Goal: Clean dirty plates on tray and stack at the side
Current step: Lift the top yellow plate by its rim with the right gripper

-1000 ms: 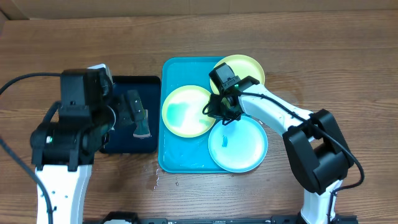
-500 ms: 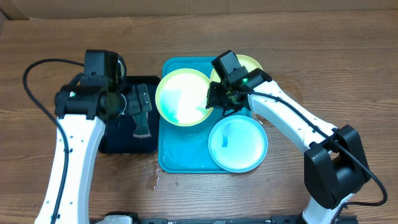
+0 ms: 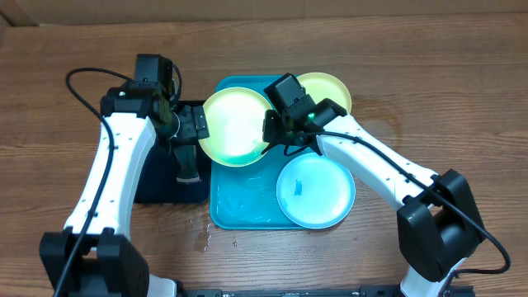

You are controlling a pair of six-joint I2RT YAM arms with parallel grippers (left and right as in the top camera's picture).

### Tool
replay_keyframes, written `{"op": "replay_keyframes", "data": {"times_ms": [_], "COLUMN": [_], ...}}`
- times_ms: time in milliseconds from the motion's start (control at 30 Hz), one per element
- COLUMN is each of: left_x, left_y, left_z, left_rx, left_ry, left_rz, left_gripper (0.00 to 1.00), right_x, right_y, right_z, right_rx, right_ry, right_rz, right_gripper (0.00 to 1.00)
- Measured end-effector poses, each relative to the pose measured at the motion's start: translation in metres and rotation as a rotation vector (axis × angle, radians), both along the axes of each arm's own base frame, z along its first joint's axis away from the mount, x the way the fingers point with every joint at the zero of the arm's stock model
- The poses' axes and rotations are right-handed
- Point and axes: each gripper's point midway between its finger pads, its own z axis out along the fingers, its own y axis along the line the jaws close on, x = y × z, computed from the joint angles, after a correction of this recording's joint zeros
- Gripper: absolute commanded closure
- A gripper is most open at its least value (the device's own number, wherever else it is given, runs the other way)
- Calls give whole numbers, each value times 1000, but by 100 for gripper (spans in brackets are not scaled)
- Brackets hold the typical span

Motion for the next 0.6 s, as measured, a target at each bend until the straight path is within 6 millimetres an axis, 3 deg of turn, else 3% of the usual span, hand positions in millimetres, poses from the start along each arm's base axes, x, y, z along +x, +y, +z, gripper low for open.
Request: {"op": "replay_keyframes", "data": {"times_ms": [133, 267, 367, 467, 533, 600], "left_x": [-13, -24, -34, -54, -85, -106], "left_y": [-13, -18, -19, -19, -18, -17], "left_z": [-6, 26, 81, 164, 225, 246], "left_rx": [-77, -119, -134, -148, -157, -160], "left_ry": [76, 67, -48, -290, -500, -584], "left_rz": [-16, -22, -31, -49, -66, -72], "left_gripper": [0, 0, 0, 0, 0, 0], "right_x": [5, 11, 14, 12, 13, 15], "right_y": [8, 28, 48, 67, 81, 89], "right_z": [5, 16, 27, 37, 47, 55], "right_rx": [16, 59, 89, 109, 126, 141], "right_ry": [-40, -113, -183, -252, -312, -357], "right_rz": [7, 28, 49, 67, 70, 67], "right_gripper": [96, 96, 96, 96, 96, 96]}}
